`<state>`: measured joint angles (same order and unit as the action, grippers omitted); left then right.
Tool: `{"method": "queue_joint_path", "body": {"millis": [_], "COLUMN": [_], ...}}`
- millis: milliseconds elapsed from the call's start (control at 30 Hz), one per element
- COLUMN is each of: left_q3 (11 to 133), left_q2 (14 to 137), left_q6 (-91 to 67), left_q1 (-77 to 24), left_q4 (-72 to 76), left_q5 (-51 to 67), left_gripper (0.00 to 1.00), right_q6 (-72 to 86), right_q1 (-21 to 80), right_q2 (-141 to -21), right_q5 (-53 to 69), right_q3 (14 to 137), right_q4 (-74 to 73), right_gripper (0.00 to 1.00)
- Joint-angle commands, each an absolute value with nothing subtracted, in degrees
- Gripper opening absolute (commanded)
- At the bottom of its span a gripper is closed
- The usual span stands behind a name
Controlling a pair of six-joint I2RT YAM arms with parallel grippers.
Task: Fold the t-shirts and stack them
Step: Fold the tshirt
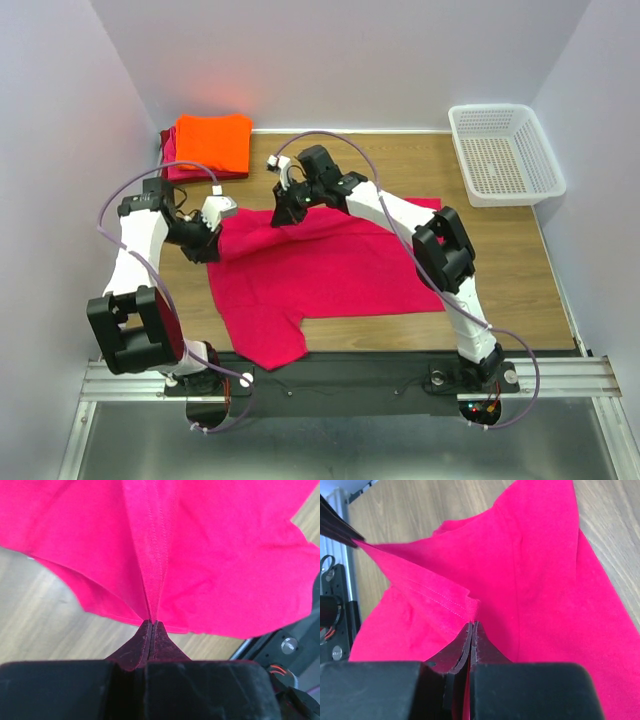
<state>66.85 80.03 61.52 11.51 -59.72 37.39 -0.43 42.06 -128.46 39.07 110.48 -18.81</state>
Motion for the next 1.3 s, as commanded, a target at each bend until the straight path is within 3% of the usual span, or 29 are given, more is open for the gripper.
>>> {"method": "queue_joint_path", "body": {"millis": [0,133,200,233,267,300,333,367,400,533,667,800,1267], "left_q3": [64.2,61.8,61.3,61.4,61.9,62.2,63.4,64.2,66.2,70.6,72.9,75.0,72.5], "left_q2": [78.3,79.4,80.1,80.3,80.5,80.4,80.7,81.3,81.8,85.3,90.4,96.2,106.1], "left_q6": [62.3,61.5,61.6,62.6,63.2,63.9,64.5,64.7,64.6,57.7,46.4,41.2,32.3], "left_q1": [10.7,10.8,10.7,10.7,10.8,10.7,10.7,10.8,10.8,10.9,10.6,9.2,4.7], "left_q4": [-62.1,-59.3,-58.8,-59.2,-59.5,-59.8,-60.5,-60.7,-60.9,-55.7,-42.4,-37.4,-26.1], "left_q5": [36.1,34.7,34.7,35.0,35.5,35.8,36.1,36.8,37.3,40.0,42.0,42.9,33.2], "left_gripper": [0.00,0.02,0.26,0.42,0.50,0.55,0.58,0.59,0.59,0.57,0.51,0.46,0.45], "right_q6": [-1.4,-1.7,-1.8,-1.8,-1.8,-2.3,-2.8,-3.2,-3.6,-4.5,-8.9,-14.6,-33.6], "right_q1": [42.1,42.2,42.2,42.2,42.2,42.1,41.6,41.1,40.4,34.5,25.2,17.9,7.3], "right_q2": [-124.4,-125.0,-125.8,-125.8,-125.7,-124.6,-122.9,-121.9,-120.8,-116.6,-110.9,-106.5,-105.5], "right_q5": [41.0,42.0,42.6,42.9,42.6,42.4,40.4,40.0,39.6,38.3,31.7,25.9,11.3], "right_q3": [109.0,107.0,106.3,106.0,105.7,104.9,104.0,103.5,103.0,100.3,94.9,87.6,77.1], "right_q4": [-16.4,-16.4,-16.6,-16.7,-16.8,-16.9,-17.1,-17.4,-17.6,-20.3,-26.2,-29.8,-34.9], "right_gripper": [0.00,0.01,0.03,0.11,0.28,0.37,0.53,0.61,0.62,0.61,0.49,0.43,0.40]}}
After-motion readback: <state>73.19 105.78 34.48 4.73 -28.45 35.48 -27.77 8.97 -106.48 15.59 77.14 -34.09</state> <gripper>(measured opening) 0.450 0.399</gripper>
